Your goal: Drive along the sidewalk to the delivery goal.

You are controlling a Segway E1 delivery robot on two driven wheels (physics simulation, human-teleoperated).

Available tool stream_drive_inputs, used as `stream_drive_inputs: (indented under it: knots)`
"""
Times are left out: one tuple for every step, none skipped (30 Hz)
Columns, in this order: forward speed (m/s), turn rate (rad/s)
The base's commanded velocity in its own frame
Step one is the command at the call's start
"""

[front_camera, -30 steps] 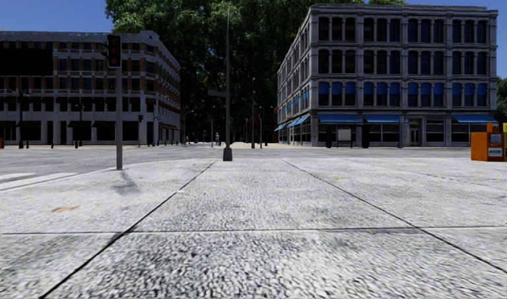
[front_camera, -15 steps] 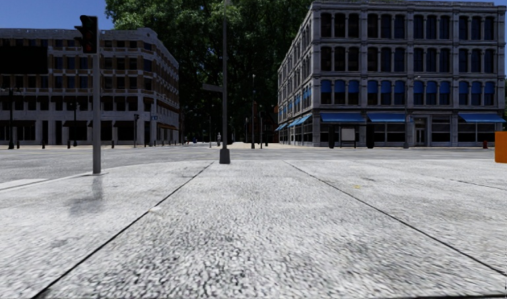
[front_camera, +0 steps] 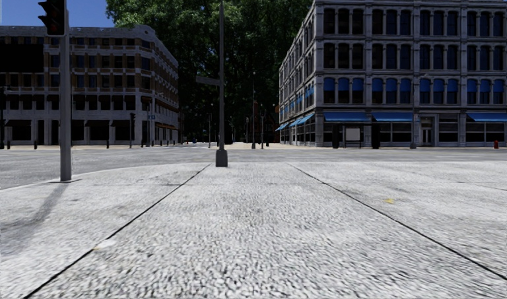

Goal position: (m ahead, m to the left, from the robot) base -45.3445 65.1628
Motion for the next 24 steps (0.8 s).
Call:
stream_drive_inputs:
  knots:
    - [2.00,0.98]
    - [2.00,0.98]
    - [2.00,1.20]
    - [2.00,1.20]
    - [2.00,1.20]
    - [2.00,1.20]
    - [2.00,1.20]
    - [2.00,1.20]
    - [2.00,1.20]
    - [2.00,1.20]
    - [2.00,1.20]
    - [2.00,1.20]
    - [2.00,1.20]
    - [2.00,1.20]
    - [2.00,1.20]
    - [2.00,1.20]
    - [2.00,1.20]
    - [2.00,1.20]
    - [2.00,1.20]
    - [2.00,1.20]
    - [2.00,1.20]
    - [2.00,1.20]
    - [2.00,1.20]
    - [2.00,1.20]
